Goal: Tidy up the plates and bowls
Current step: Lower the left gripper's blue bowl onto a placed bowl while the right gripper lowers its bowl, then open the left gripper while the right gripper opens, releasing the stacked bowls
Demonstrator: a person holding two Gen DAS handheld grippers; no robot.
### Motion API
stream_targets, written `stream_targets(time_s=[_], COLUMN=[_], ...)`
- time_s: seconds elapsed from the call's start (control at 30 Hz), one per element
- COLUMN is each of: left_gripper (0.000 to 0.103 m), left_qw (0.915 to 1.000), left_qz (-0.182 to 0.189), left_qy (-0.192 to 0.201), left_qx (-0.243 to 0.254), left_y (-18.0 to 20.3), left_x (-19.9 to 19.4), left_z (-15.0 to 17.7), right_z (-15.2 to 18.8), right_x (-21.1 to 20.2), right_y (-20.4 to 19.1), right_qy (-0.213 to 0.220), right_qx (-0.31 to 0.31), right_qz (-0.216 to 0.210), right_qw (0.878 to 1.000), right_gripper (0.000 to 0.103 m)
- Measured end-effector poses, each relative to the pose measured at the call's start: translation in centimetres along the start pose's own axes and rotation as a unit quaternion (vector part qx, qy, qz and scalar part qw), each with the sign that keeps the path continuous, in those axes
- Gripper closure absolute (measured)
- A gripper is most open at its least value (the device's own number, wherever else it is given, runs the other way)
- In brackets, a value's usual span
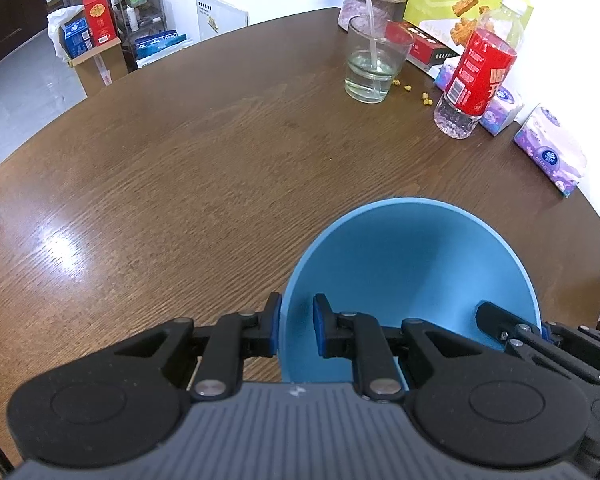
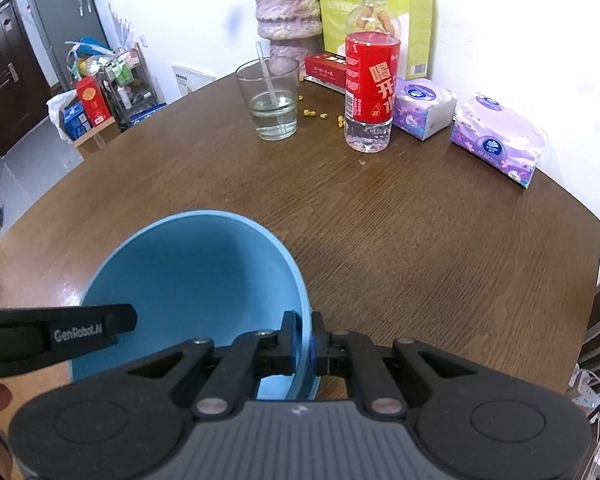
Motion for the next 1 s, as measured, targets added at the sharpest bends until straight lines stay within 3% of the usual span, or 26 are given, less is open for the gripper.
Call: stream_targets(time_s=[0.57, 0.7, 0.9, 1.0], left_gripper=[0.086, 0.085, 0.084, 0.081], left_qw=[0.9999, 0.9999, 0.9999, 0.9998], left_qz=[-0.01, -0.009, -0.017, -0.017], left_qy=[-0.002, -0.001, -0.003, -0.004], left_qx=[0.008, 0.005, -0.004, -0.01], left_y=[0.5, 0.6, -0.2, -0.6], left_x=[0.8, 0.7, 0.7, 0.8], left_z=[0.3, 0.3, 0.5, 0.5], right_z=[0.5, 0.4, 0.3, 0.3], right_x=[0.9, 0.9, 1.0, 1.1], right_y=[0.1, 0.0, 0.2, 0.5], right_qy=[0.002, 0.0, 0.001, -0.002], right_qx=[-0.017, -0.017, -0.016, -0.007], right_qz=[0.002, -0.003, -0.005, -0.01], right_qw=[1.0, 1.0, 1.0, 1.0], right_gripper=[0.095, 0.086, 0.083, 0.072])
Point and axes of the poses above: each gripper's, at about its wrist camera, not at the fingertips, and x roughly the way its jaws point, y to its right, z to its underside, the point moved 8 cm from there along x, roughly the way its jaws point, and after that the axes turned 1 degree about x, right-handed, at the moved point
